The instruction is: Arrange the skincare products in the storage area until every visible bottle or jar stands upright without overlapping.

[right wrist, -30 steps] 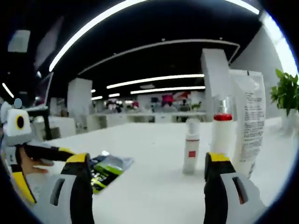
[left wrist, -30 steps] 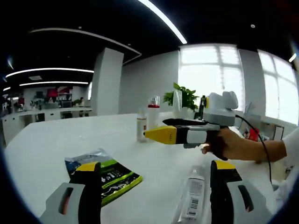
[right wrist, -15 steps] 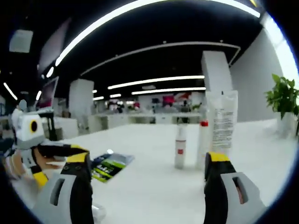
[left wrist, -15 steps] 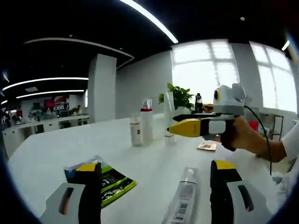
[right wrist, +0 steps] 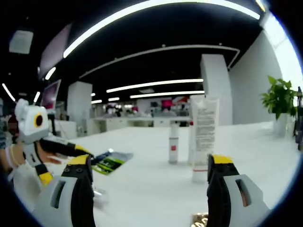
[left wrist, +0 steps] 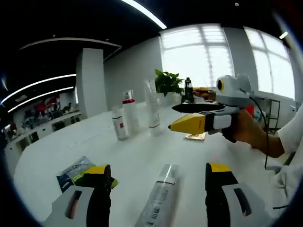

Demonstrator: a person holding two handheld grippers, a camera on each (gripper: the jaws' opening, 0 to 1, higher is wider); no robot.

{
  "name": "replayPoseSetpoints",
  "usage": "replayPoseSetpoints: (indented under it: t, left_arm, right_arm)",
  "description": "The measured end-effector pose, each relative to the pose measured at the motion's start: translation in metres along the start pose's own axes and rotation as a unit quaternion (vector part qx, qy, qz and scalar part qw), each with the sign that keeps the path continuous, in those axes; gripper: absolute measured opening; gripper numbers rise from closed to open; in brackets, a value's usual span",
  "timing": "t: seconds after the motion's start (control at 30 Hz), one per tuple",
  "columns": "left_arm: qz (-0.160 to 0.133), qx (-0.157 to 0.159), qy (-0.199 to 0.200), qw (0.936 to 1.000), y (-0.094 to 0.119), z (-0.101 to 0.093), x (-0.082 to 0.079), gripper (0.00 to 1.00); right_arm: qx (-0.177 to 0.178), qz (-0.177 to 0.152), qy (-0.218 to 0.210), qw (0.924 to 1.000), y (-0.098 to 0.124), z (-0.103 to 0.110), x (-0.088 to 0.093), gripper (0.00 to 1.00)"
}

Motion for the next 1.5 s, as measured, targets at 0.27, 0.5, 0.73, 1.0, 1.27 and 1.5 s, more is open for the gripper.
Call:
replayPoseSetpoints:
  t: [0.27, 0.5, 0.73, 1.0, 1.27, 1.5]
  left_arm:
    - [0.119, 0.067, -0.003, 0.9906, -0.024, 0.019, -0.006, 0.67]
    - [0.195, 0.124, -0.01, 0.9729, -0.034, 0.013, -0.009, 0.59]
    - [0.262, 0.144, -0.038, 0.9535, -0.039, 0.01, -0.012, 0.42]
    - [0.298, 0.179, -0.009, 0.9375, -0.046, 0.012, -0.016, 0.33]
    - [0.335, 0.192, 0.006, 0.9224, -0.052, 0.018, -0.017, 0.21]
    - [0.284, 0.183, 0.023, 0.941, -0.043, 0.009, -0.023, 0.19]
  right_arm:
    - [0.018, -0.007, -0.033, 0.9993, 0.009, -0.008, 0.002, 1.0]
    - [0.012, -0.006, -0.016, 0.9998, 0.011, -0.001, 0.002, 1.0]
    - [0.01, 0.002, -0.009, 0.9999, 0.015, 0.003, 0.004, 1.0]
    - [0.007, -0.001, -0.008, 0.9999, 0.019, 0.005, 0.005, 1.0]
    - [0.004, -0.008, -0.024, 0.9997, 0.02, 0.003, 0.004, 1.0]
    - [0.004, -0.009, -0.027, 0.9996, 0.021, 0.003, 0.005, 1.0]
Point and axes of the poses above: the point that each gripper's makers call its tool centre point, and the gripper's own axes: y roughly backward along the fingers, z roughly to its left, x roughly out of its underside, the point moved 8 cm from there along y, roughly backward along the fingers, and after that the axes turned 13 degrees about -y, right-handed, at the moved point
